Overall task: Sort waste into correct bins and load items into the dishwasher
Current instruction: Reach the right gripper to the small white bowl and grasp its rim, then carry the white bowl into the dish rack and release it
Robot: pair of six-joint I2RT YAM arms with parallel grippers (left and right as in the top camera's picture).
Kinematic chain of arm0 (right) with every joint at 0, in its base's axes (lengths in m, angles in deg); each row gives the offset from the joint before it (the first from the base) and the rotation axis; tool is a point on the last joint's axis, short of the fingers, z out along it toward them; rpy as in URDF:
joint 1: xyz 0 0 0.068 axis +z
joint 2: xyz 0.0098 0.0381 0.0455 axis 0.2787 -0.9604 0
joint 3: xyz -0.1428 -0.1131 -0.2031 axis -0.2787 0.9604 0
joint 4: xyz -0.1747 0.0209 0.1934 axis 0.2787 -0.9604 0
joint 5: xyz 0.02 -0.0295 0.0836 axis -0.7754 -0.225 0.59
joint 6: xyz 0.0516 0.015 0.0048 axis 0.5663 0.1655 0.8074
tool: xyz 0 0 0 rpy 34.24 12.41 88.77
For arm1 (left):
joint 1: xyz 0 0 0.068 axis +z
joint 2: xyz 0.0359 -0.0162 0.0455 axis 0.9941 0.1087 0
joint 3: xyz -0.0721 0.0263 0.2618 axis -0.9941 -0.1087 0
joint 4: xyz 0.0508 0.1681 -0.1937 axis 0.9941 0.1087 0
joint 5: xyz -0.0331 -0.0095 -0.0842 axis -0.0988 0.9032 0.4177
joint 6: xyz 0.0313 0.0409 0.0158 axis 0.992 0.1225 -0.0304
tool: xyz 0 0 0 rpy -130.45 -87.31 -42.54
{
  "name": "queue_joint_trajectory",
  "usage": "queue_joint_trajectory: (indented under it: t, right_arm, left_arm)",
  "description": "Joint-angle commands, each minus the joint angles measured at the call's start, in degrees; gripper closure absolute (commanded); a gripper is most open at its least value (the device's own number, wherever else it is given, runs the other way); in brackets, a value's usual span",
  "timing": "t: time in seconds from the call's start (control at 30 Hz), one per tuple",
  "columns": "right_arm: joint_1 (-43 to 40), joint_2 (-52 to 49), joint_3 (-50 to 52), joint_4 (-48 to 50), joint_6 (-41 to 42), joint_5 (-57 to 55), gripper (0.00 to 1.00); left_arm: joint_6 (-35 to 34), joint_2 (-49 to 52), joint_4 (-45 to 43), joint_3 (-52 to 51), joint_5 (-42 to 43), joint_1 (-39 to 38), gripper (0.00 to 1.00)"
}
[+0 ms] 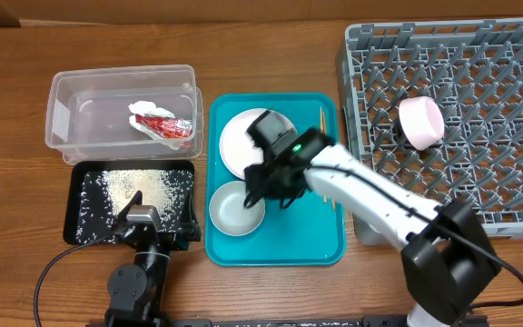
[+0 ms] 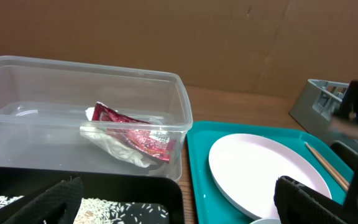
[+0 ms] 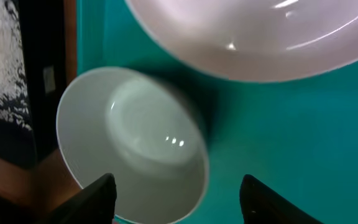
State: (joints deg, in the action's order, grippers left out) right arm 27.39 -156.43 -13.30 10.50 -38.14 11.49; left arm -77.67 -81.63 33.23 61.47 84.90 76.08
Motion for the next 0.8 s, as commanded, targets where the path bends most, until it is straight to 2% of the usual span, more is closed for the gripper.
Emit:
queue_joint_trajectory:
  t: [0.0, 0.07, 0.1, 0.13, 0.2, 0.23, 0.3, 0.43, 0.53, 0.67, 0.77]
  right_arm:
    - [2.51, -0.44, 3.43, 0.76, 7.15, -5.4, 0.35]
    - [3.19, -0.87, 5.64, 2.08, 12.09, -8.44, 0.36]
    - [3.23, -0.94, 6.69, 3.1, 13.79, -8.24, 0.44]
    - [3.23, -1.03, 7.76, 4.33, 15.17, -7.63, 0.53]
    - [3.13, -1.03, 8.66, 5.25, 15.96, -6.32, 0.82]
    - [3.04, -1.03, 8.61, 5.14, 15.91, -6.21, 0.91]
    - [2.8, -0.68, 8.37, 4.72, 15.8, -6.34, 0.95]
    - [1.97, 1.62, 6.88, 1.64, 13.92, -8.02, 0.96]
    - [1.33, 5.88, 5.18, -2.8, 13.94, -16.13, 0.96]
    - [-0.39, 15.15, 2.58, -9.55, 14.03, -40.26, 0.96]
    - [-3.19, 22.25, 2.38, -9.92, 14.01, -61.66, 0.96]
  left_arm:
    - [0.04, -0.24, -0.13, -0.2, 0.22, -0.17, 0.0]
    - [0.04, -0.24, -0.13, -0.2, 0.22, -0.17, 0.0]
    - [0.04, -0.24, -0.11, -0.2, 0.22, -0.17, 0.0]
    - [0.04, -0.24, -0.11, -0.2, 0.22, -0.17, 0.0]
    - [0.04, -0.24, -0.13, -0.2, 0.22, -0.17, 0.0]
    - [0.04, -0.24, -0.13, -0.2, 0.22, -0.17, 0.0]
    - [0.04, -0.24, -0.13, -0.2, 0.22, -0.17, 0.0]
    - [0.04, -0.24, -0.13, -0.2, 0.22, -0.17, 0.0]
    - [0.04, -0.24, -0.13, -0.2, 0.22, -0.17, 0.0]
    - [0.04, -0.24, -0.13, -0.2, 0.22, -0.17, 0.0]
    - [0.04, -0.24, -0.13, -0.2, 0.22, -0.17, 0.0]
